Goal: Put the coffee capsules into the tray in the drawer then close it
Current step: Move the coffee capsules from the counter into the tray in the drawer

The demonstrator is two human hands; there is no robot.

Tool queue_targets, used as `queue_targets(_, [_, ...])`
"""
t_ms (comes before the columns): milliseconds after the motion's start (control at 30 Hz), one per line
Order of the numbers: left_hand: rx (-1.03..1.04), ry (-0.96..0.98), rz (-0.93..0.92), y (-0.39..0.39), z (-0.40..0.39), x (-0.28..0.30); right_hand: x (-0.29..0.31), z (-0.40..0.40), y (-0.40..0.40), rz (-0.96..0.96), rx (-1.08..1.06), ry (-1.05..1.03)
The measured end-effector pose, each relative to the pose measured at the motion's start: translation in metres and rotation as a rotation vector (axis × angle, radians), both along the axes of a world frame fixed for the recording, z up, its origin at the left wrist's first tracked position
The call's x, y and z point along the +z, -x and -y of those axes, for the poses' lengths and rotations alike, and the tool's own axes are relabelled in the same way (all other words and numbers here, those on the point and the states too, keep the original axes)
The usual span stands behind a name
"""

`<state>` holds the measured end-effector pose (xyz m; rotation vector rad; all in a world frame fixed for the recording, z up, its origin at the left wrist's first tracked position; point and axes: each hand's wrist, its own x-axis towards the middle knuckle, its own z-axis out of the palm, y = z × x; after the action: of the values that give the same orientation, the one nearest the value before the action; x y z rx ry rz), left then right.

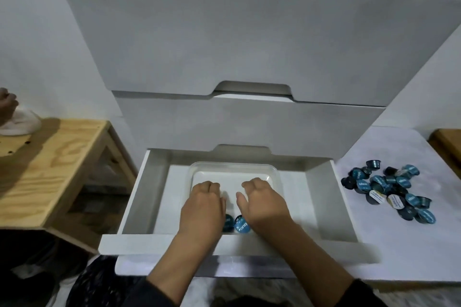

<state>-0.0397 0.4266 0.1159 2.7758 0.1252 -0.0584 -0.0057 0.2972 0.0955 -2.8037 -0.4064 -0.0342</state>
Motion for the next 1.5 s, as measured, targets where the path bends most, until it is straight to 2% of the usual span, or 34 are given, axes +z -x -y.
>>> queue_targets(100, [0.033, 0.021, 0.081, 0.013, 0.009, 0.009, 0.007, 0.008, 0.013, 0.205, 0.016, -0.069])
queue_targets(200, [0.033, 0.051, 0.107, 0.023, 0.024, 0.014, 0.004, 0.026, 0.025, 0.605, 0.177, 0.019])
queue_targets(300, [0.034, 0.111, 0.117, 0.024, 0.045, 0.018, 0.010, 0.044, 0.029, 0.723, 0.178, 0.033])
queue_targets(467, [-0.011, 0.136, 0.115, 0.013, 0.096, 0.025, 0.010, 0.098, 0.022, 0.623, 0.105, 0.156])
queue_targets(567, [-0.023, 0.210, 0.151, 0.005, 0.146, 0.030, 0.014, 0.147, 0.015, 0.585, 0.110, 0.161])
queue_targets(633, [-0.033, 0.274, 0.182, 0.000, 0.187, 0.032, 0.019, 0.184, 0.013, 0.456, 0.074, 0.116])
queue_targets(733, [-0.087, 0.342, 0.168, -0.006, 0.248, 0.028, 0.017, 0.244, 0.009, 0.268, -0.135, -0.130])
queue_targets(967, [-0.135, 0.436, 0.027, -0.018, 0.360, -0.007, -0.019, 0.365, -0.001, 0.058, -0.264, -0.105])
queue_targets(1100, [-0.066, 0.477, -0.081, -0.036, 0.392, -0.046, -0.044, 0.411, -0.005, -0.064, -0.350, -0.096])
queue_targets(1233, [0.020, 0.505, -0.098, -0.059, 0.409, -0.076, -0.062, 0.440, -0.012, -0.097, -0.419, -0.130])
queue_targets(1500, [0.162, 0.552, -0.134, -0.088, 0.422, -0.100, -0.072, 0.456, -0.032, -0.219, -0.487, -0.271])
